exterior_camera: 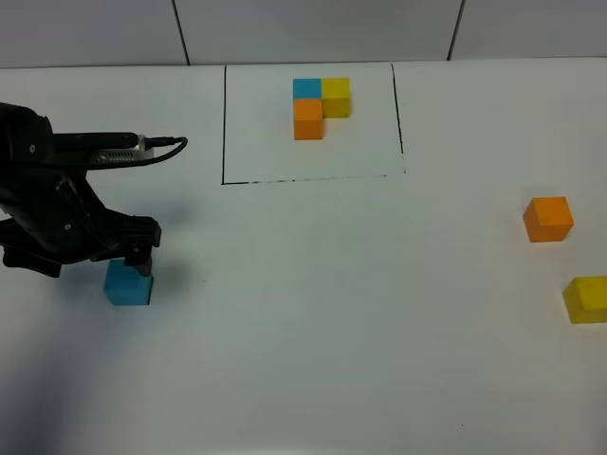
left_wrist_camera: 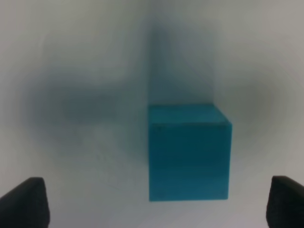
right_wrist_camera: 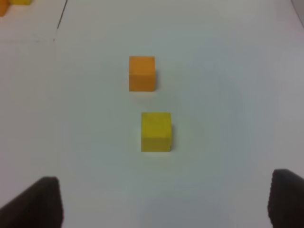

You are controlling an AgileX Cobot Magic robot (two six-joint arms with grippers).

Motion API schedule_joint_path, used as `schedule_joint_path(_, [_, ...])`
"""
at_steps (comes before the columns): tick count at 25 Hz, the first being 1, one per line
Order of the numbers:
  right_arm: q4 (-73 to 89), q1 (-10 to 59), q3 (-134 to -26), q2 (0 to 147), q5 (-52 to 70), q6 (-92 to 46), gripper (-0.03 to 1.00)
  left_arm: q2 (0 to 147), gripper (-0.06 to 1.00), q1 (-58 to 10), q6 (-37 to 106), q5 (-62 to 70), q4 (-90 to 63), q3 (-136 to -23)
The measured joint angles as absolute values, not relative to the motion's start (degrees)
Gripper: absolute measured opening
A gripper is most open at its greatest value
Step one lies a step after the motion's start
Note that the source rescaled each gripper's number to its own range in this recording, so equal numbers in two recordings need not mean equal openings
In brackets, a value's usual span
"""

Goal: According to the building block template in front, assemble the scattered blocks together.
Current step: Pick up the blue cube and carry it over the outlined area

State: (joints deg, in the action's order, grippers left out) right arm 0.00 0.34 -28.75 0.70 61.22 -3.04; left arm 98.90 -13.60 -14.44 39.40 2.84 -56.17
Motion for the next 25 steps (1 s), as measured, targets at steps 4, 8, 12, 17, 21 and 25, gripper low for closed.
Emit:
schedule_joint_path(4, [0.0, 0.34, -28.75, 0.7, 61.22, -3.04, 0.76, 100.42, 0.97, -13.6, -12.92, 38.03, 0.68, -56.17])
schedule_joint_path(8, [0.0, 0.34, -28.75, 0.7, 61.22, -3.04, 0.76, 102.1, 0.97, -13.6, -12.08, 37.38, -0.5, -56.17])
schedule_joint_path(12, [0.0, 0.34, -28.75, 0.7, 61.22, -3.04, 0.76, 103.62, 0.97, -13.6, -11.95, 36.83, 0.0, -56.17])
schedule_joint_path(17, [0.0, 0.34, -28.75, 0.7, 61.22, -3.04, 0.76, 106.39, 0.96, -13.6, -11.9, 34.98, 0.0, -56.21])
schedule_joint_path(21, [0.0, 0.34, -28.75, 0.7, 61.22, -3.04, 0.76, 106.83, 0.82, -13.6, -11.9, 34.42, 0.0, -56.21])
schedule_joint_path(25, [0.0, 0.34, -28.75, 0.7, 61.22, -3.04, 0.76, 106.83, 0.53, -13.6, -11.9, 33.72, -0.37, -56.21])
